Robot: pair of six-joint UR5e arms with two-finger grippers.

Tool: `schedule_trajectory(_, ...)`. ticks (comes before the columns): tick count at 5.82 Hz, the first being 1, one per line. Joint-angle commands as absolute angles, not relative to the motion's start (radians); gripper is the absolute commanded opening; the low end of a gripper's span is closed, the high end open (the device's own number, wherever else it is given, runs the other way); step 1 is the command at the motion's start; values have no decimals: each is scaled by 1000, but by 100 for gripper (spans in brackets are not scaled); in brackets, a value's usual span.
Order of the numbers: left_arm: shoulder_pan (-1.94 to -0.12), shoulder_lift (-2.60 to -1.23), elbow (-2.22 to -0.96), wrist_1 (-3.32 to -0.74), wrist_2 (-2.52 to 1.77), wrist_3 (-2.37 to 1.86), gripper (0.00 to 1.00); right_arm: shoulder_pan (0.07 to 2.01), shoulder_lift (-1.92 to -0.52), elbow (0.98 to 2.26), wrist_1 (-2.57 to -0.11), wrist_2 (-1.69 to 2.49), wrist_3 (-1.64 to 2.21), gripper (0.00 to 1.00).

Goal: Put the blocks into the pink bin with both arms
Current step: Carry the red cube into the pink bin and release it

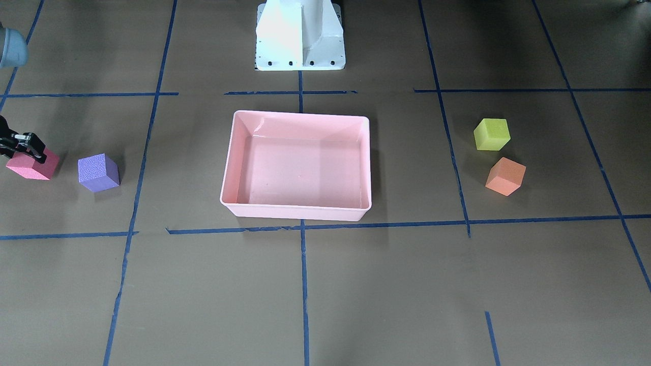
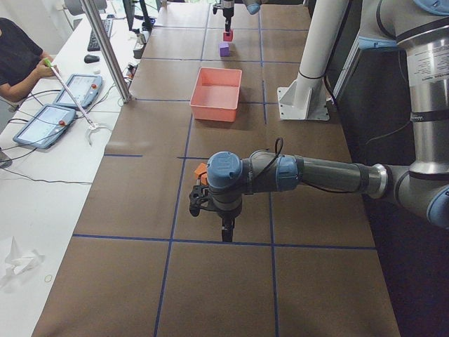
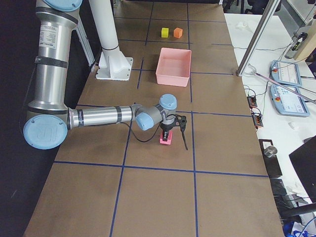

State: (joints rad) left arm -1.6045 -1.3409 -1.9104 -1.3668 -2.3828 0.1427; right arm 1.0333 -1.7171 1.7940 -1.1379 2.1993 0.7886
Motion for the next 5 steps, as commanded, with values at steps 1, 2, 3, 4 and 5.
schedule_trajectory(1,-1605,-1341,-1908,-1367,-2407,141,100,994,-1714,1978,-1147,2188,790,0)
schedule_trajectory(2,-1605,-1341,-1910,-1368,-2407,143,100,973,-1656,2015,-1158,2187,792,0)
schedule_trajectory(3,-1605,-1341,-1910,-1368,-2408,143,100,927,-1544,2057,-1304,2184,848,0)
schedule_trajectory(4,-1605,-1341,-1908,-1368,-2408,143,100,860,-1373,2104,-1557,2178,895,0)
schedule_trajectory(5,-1603,-1342,-1907,-1367,-2408,143,100,782,-1226,2102,-1709,2111,917,0)
